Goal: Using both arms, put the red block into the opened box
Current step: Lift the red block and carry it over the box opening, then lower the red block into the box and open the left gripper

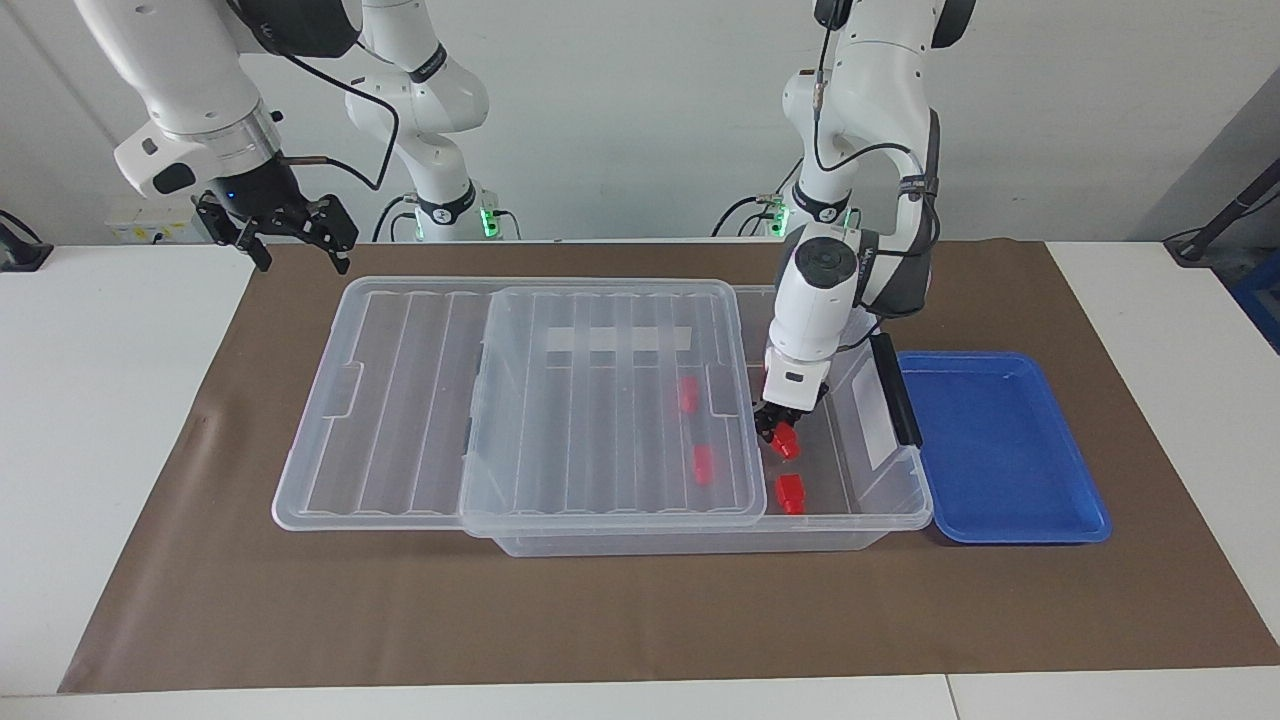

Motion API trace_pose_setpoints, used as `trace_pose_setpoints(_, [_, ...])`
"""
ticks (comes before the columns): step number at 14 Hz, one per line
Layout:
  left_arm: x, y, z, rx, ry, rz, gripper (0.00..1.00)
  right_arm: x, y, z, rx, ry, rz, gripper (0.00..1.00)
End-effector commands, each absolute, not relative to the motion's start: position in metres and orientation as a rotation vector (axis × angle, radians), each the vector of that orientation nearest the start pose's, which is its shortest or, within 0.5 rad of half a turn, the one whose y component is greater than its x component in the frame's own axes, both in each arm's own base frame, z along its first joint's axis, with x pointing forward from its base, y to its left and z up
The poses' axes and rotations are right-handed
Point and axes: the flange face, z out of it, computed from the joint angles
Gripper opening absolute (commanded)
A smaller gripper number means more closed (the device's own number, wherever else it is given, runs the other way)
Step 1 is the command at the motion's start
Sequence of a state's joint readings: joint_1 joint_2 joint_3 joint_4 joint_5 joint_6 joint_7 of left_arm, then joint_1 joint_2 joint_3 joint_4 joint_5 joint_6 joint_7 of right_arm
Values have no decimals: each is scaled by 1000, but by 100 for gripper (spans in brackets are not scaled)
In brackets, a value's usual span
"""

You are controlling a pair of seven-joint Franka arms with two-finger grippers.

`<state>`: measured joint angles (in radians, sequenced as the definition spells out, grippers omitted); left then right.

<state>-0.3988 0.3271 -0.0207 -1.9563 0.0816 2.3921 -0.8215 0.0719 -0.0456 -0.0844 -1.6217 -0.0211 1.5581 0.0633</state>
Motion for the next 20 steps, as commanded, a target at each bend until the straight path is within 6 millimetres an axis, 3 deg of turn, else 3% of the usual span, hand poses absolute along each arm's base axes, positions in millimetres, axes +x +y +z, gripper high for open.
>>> trace_pose_setpoints(1, [565, -246, 308, -3103, -545, -233, 0, 541, -13, 624, -3127, 146, 13, 100])
trace_pose_setpoints(6, [565, -244, 306, -3101, -545, -229, 0, 541, -13, 624, -3127, 149, 13, 100])
trace_pose_setpoints(7, [565, -244, 306, -3102, -542, -231, 22, 541, -13, 624, -3127, 149, 13, 100])
trace_pose_setpoints(8, [567, -244, 306, -3103, -545, -236, 69, 541, -13, 624, -3127, 146, 15, 100])
trace_pose_setpoints(9, [568, -244, 308, -3103, -547, -238, 91, 541, -13, 624, -3127, 149, 15, 100])
trace_pose_setpoints(10, [568, -244, 309, -3101, -548, -234, 100, 541, -13, 625, -3127, 149, 13, 100])
trace_pose_setpoints(12, [570, -253, 320, -3083, -577, -203, 100, 541, -13, 625, -3127, 149, 13, 100])
trace_pose_setpoints(14, [581, -258, 349, -3051, -606, -162, 100, 541, -13, 625, -3127, 146, 13, 100])
trace_pose_setpoints(16, [586, -256, 376, -3024, -612, -119, 100, 541, -13, 625, -3127, 146, 13, 100])
trace_pose_setpoints(20, [584, -251, 411, -3003, -622, -91, 100, 541, -13, 625, -3127, 149, 13, 100])
